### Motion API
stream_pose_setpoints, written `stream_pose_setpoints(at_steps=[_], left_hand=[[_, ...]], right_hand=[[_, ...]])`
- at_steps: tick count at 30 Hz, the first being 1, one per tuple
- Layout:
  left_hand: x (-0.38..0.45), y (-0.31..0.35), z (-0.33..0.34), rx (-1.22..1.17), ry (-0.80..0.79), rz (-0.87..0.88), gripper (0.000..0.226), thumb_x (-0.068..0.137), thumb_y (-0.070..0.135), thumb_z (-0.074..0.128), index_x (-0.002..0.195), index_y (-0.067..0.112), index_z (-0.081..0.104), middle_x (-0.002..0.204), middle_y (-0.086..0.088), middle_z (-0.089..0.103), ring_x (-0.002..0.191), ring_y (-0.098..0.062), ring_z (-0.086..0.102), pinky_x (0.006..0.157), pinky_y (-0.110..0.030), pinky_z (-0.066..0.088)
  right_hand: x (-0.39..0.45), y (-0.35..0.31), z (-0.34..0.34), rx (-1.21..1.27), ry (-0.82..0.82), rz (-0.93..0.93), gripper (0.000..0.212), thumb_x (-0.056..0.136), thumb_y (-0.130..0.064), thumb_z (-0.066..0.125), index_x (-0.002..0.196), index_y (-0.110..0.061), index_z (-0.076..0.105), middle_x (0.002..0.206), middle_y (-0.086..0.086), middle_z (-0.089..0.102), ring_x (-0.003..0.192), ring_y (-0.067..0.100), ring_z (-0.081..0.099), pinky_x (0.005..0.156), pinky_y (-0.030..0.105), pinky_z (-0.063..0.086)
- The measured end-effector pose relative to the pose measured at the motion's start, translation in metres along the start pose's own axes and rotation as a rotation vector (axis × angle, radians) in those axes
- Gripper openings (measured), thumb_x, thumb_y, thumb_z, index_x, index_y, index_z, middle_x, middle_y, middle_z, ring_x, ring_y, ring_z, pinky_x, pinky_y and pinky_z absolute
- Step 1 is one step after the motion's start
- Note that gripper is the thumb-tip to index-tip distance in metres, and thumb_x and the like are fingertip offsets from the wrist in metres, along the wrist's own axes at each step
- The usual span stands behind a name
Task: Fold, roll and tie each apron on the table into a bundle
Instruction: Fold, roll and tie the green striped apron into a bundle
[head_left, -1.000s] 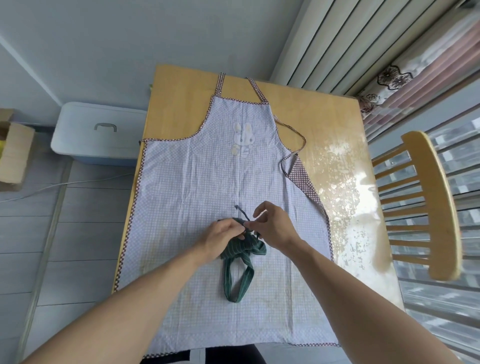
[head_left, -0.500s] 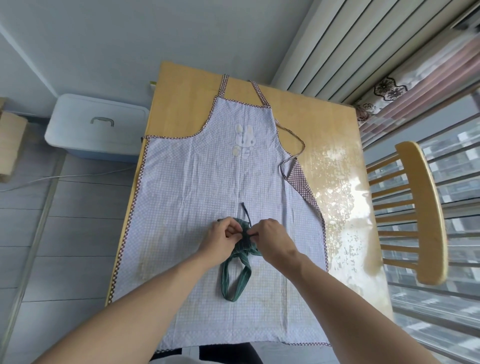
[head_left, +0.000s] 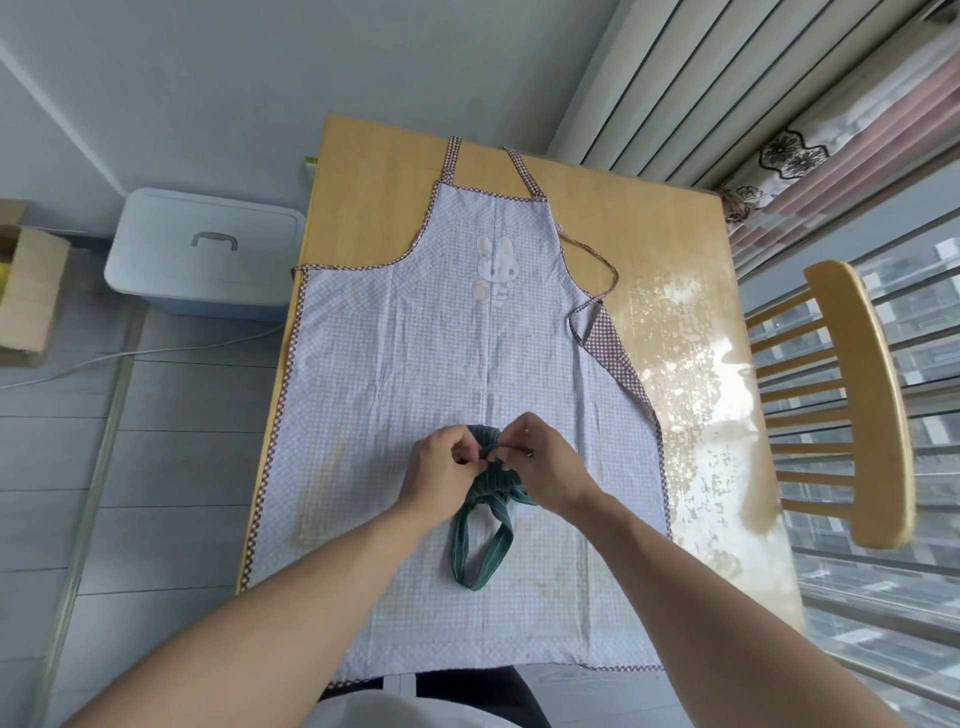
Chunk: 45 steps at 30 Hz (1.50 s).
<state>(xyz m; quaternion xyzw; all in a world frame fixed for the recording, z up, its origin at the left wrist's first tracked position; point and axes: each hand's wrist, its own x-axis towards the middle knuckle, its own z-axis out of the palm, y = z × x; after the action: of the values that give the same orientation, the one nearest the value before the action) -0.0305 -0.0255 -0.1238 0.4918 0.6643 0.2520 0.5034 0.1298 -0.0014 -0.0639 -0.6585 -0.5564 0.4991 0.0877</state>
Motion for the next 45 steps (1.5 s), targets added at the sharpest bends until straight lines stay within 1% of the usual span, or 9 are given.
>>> stream_pose_setpoints(at_steps=[5,12,16,21,31,36,40,42,45], left_hand=[[-0.008,0.002,-0.003,-0.041,-0.043,0.020,0.026,0.071,0.031,0.091,0.089,0.025,0.073,0.089,0.014,0.071,0.085,0.001,0.067,0.078,-0.017,0.056],[-0.002,-0.002,-0.001,0.076,-0.011,0.176,0.006,0.084,0.030,0.081,0.085,0.023,0.082,0.095,0.014,0.073,0.088,0.001,0.067,0.083,-0.023,0.056],[-0.001,-0.003,-0.008,0.227,-0.059,0.249,0.011,0.092,0.024,0.071,0.084,0.017,0.072,0.092,0.012,0.063,0.088,-0.005,0.060,0.082,-0.020,0.051],[-0.002,-0.016,-0.028,0.513,-0.207,0.337,0.021,0.104,0.027,0.051,0.084,0.020,0.054,0.085,0.008,0.049,0.081,-0.010,0.051,0.079,-0.025,0.048],[0.000,-0.019,-0.033,0.666,-0.223,0.282,0.032,0.107,0.032,0.042,0.076,0.023,0.044,0.075,0.010,0.054,0.077,-0.012,0.052,0.066,-0.032,0.045],[0.004,-0.026,-0.036,0.684,-0.187,0.170,0.030,0.107,0.036,0.036,0.085,0.021,0.050,0.080,0.007,0.056,0.076,-0.017,0.055,0.065,-0.033,0.045],[-0.001,-0.047,-0.053,0.479,-0.089,0.048,0.032,0.107,0.036,0.030,0.083,0.022,0.046,0.078,0.005,0.056,0.071,-0.017,0.055,0.059,-0.032,0.041],[0.000,-0.044,-0.051,0.392,-0.081,0.001,0.035,0.105,0.049,0.034,0.088,0.025,0.053,0.083,0.008,0.059,0.074,-0.012,0.058,0.061,-0.030,0.044],[0.000,-0.029,-0.035,0.222,-0.165,-0.091,0.044,0.096,0.066,0.042,0.101,0.027,0.062,0.098,0.010,0.065,0.091,-0.010,0.064,0.078,-0.032,0.055]], right_hand=[[0.004,-0.002,0.003,0.112,0.037,0.111,0.005,0.095,-0.012,0.070,0.097,-0.008,0.069,0.083,-0.002,0.075,0.061,-0.004,0.063,0.052,0.010,0.042],[0.001,0.001,0.001,0.109,0.057,0.085,0.008,0.092,-0.010,0.074,0.095,-0.009,0.081,0.067,-0.012,0.068,0.044,-0.009,0.054,0.048,0.006,0.039],[0.005,0.007,-0.006,-0.219,0.044,-0.053,0.012,0.093,-0.013,0.073,0.100,-0.013,0.082,0.086,-0.010,0.074,0.072,-0.002,0.065,0.063,0.010,0.046],[0.016,0.041,-0.019,-0.764,0.125,-0.198,0.017,0.094,-0.003,0.064,0.090,-0.013,0.078,0.084,0.001,0.067,0.085,0.021,0.062,0.071,0.037,0.055],[0.007,0.063,-0.019,-0.905,0.270,-0.109,0.022,0.090,-0.012,0.067,0.087,-0.031,0.077,0.079,-0.012,0.072,0.077,0.010,0.064,0.083,0.029,0.034],[0.009,0.063,-0.024,-0.759,0.060,0.020,0.017,0.098,-0.029,0.067,0.109,-0.037,0.077,0.099,-0.016,0.076,0.090,0.011,0.069,0.090,0.032,0.050],[0.007,0.067,-0.041,-0.667,-0.006,0.199,0.066,0.091,-0.025,0.075,0.150,-0.028,0.046,0.136,-0.005,0.063,0.121,0.018,0.061,0.089,0.034,0.055],[0.006,0.062,-0.044,-0.387,0.017,0.243,0.056,0.097,-0.032,0.067,0.149,-0.021,0.048,0.140,0.003,0.061,0.123,0.023,0.060,0.095,0.033,0.052],[0.006,0.045,-0.031,-0.076,-0.079,0.246,0.074,0.095,-0.060,0.059,0.151,-0.015,0.043,0.138,0.007,0.063,0.117,0.023,0.063,0.099,0.038,0.051]])
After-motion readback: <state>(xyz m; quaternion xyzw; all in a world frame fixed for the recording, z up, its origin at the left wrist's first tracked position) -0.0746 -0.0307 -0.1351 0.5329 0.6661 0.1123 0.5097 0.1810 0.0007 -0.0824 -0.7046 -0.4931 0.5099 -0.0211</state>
